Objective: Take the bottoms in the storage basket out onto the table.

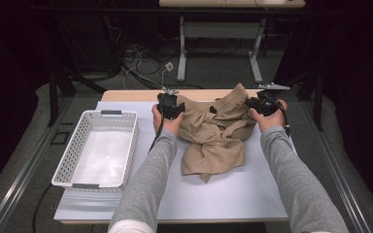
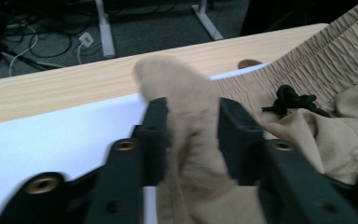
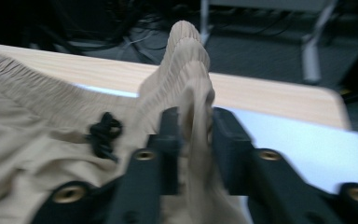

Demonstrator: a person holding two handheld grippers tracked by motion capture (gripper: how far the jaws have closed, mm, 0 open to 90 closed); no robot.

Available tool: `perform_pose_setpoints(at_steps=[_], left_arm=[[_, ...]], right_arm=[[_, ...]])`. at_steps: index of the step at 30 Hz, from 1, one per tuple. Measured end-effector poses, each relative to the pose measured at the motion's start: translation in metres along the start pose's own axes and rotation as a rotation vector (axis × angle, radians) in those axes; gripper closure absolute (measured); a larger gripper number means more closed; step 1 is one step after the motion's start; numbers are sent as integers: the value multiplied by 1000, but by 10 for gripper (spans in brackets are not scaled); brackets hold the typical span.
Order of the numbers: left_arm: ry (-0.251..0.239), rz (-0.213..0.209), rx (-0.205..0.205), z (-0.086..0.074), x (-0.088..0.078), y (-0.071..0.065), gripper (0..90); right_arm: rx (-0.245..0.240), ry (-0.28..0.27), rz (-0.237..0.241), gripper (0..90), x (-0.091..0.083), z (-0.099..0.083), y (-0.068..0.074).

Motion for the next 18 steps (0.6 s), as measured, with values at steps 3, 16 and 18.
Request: perform_pose_setpoints(at_steps=[3, 16, 18], left_arm=[[-21, -2, -33, 1, -7, 6, 515], [-3, -60, -71, -8, -18, -1, 434], [-1, -69, -63, -9, -18, -3, 430]], right_arm=[[24, -14, 1, 631, -6, 3, -6], [57, 22, 23, 582, -18, -7, -13], [58, 24, 39, 572, -19, -10, -8]])
Point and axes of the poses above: each handheld gripper's, and its own axes: x roughly forward along the jaws, z roughly out of its top, y roughly to its left, the point moved 8 cm from there along x, roughly forward along the jaws, and after that the axes turned 15 degrees about x, right-handed, at the moved point
